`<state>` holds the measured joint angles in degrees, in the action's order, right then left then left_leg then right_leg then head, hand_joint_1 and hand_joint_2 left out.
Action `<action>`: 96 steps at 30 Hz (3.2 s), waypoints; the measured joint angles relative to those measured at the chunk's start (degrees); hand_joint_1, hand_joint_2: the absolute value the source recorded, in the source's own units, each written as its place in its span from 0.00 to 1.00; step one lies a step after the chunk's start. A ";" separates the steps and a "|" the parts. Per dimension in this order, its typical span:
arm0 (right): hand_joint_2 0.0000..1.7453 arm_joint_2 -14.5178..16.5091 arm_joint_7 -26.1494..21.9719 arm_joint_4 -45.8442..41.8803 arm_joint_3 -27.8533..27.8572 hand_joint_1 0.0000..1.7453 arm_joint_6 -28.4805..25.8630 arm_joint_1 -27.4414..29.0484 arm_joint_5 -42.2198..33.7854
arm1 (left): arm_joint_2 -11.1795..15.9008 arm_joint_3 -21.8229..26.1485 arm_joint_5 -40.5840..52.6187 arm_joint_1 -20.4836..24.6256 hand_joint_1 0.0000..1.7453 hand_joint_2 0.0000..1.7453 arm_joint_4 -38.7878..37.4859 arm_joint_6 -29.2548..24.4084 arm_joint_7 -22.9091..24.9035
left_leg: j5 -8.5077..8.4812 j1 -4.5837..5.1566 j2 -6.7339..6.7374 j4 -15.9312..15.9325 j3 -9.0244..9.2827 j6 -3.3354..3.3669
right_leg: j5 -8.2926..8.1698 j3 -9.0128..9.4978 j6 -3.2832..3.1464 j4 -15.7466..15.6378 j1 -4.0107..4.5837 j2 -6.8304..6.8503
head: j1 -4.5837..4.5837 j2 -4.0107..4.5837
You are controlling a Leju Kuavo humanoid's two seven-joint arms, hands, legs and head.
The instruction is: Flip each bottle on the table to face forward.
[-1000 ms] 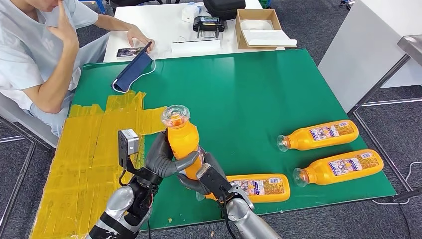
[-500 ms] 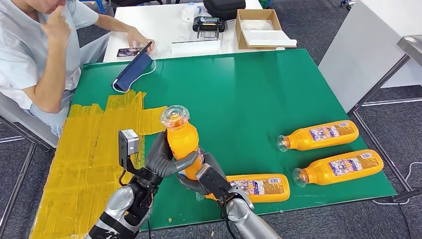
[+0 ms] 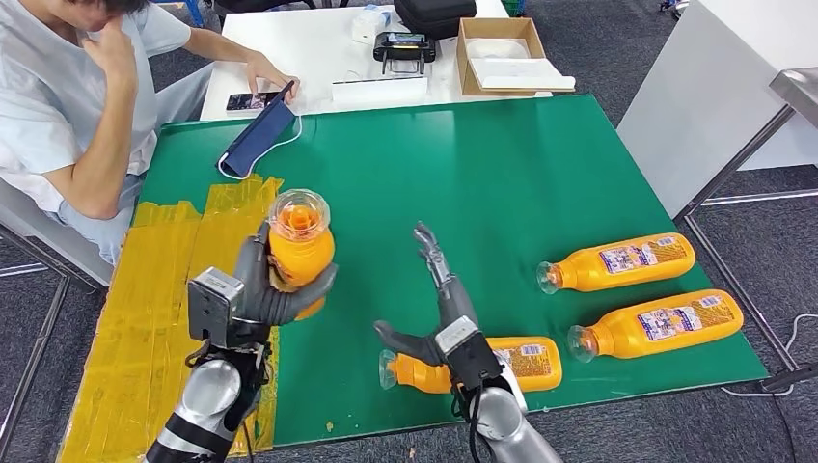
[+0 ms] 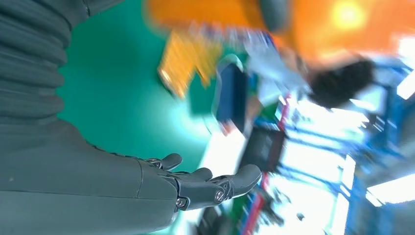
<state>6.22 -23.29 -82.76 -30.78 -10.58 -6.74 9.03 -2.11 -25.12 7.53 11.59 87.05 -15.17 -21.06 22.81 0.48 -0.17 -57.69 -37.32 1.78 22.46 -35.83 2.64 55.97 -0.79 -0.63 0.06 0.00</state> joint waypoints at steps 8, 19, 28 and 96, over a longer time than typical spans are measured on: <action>1.00 -1.69 -2.02 -13.94 2.33 0.00 -7.53 4.15 6.00 | 3.32 1.88 51.11 1.24 1.00 1.00 -1.10 -8.30 13.71 | 0.00 0.01 0.02 0.00 0.01 0.00 | 0.00 -0.04 -0.01 -0.01 -0.01 0.00 | -0.01 0.00; 1.00 -3.15 -1.35 -23.65 3.55 0.00 -13.44 5.17 14.05 | 7.30 -4.49 67.42 10.01 1.00 1.00 -21.68 7.30 21.82 | -0.06 0.00 0.15 0.00 0.02 -0.06 | -0.06 -0.05 -0.02 0.01 0.00 -0.02 | -0.01 0.00; 1.00 -3.61 -1.32 -25.04 3.56 0.00 -13.52 5.17 14.11 | 7.75 -6.23 67.44 12.00 1.00 1.00 -27.27 7.29 21.93 | -0.04 0.00 0.14 0.00 -0.02 -0.06 | -0.03 -0.06 -0.02 0.00 0.00 -0.02 | 0.01 0.00; 1.00 -20.87 13.39 -12.61 0.36 0.00 -0.02 13.05 43.05 | 0.41 16.82 0.35 -7.64 0.00 1.00 7.58 14.93 -0.84 | 0.08 0.01 -0.11 0.00 -0.10 -0.12 | 0.13 -0.05 0.08 -0.03 -0.01 0.06 | 0.01 0.00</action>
<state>-14.65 -9.90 -95.37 -30.42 -10.60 6.30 52.08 -1.70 -8.30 7.88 3.95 94.63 -0.24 -21.90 22.89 0.49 -0.28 -57.69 -37.41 1.66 22.59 -35.88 2.73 55.94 -0.80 -0.58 0.07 0.00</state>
